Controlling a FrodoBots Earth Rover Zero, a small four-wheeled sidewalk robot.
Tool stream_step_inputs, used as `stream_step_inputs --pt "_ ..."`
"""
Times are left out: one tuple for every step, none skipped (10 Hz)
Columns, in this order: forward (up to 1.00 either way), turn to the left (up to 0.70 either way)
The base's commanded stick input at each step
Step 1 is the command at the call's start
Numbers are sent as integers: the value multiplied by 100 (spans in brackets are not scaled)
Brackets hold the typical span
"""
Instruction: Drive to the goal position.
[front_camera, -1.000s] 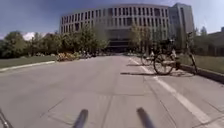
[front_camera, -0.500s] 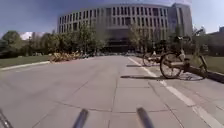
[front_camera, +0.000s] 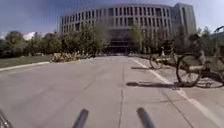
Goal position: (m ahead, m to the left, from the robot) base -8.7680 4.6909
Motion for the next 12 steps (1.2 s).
stream_step_inputs --pt "100 -2" --pt "100 -2" --pt "100 -2" --pt "100 -6" --pt "100 -32" --pt "100 -28" --pt "100 -2" --pt "100 -2" --pt "100 -2" --pt "100 -2" --pt "100 -2" --pt "69 -2"
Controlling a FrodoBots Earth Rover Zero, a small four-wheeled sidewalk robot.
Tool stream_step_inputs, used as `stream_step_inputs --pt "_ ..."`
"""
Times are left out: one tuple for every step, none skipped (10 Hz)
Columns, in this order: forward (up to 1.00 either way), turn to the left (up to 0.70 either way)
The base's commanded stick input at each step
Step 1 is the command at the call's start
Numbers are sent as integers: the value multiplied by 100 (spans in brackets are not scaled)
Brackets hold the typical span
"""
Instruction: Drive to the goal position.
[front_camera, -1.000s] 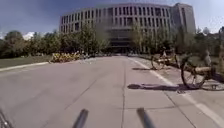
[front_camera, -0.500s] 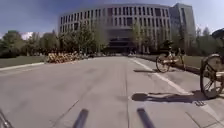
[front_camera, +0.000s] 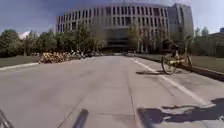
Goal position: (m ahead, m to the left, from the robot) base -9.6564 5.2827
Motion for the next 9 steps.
stream_step_inputs --pt "15 -1" --pt "0 0" --pt "0 6" --pt "0 41" --pt "0 91" --pt "0 100" --pt "0 100" --pt "0 100" --pt "0 100"
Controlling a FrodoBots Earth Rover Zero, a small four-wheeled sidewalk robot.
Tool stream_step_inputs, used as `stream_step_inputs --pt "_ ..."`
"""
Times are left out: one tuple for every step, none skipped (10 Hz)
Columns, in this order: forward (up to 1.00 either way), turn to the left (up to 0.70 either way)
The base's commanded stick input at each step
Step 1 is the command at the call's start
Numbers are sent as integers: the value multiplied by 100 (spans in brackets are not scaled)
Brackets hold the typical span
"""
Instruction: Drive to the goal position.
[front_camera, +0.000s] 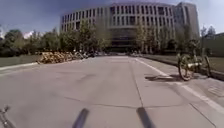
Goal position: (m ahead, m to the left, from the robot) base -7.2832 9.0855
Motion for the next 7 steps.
stream_step_inputs --pt "0 100" --pt "0 100" --pt "0 100" --pt "0 100" --pt "0 100" --pt "0 100" --pt "0 100"
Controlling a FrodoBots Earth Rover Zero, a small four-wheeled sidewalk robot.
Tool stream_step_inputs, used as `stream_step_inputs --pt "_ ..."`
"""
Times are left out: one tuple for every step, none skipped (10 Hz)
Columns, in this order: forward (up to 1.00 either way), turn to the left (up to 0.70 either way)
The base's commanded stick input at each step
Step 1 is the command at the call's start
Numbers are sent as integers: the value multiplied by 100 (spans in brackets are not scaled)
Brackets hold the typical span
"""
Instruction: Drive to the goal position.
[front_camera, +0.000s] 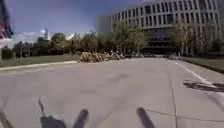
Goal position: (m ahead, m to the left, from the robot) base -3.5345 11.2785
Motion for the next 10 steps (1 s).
stream_step_inputs --pt "0 100" --pt "0 100" --pt "0 100" --pt "0 100" --pt "0 100" --pt "0 100" --pt "0 100" --pt "0 100" --pt "0 100" --pt "0 100"
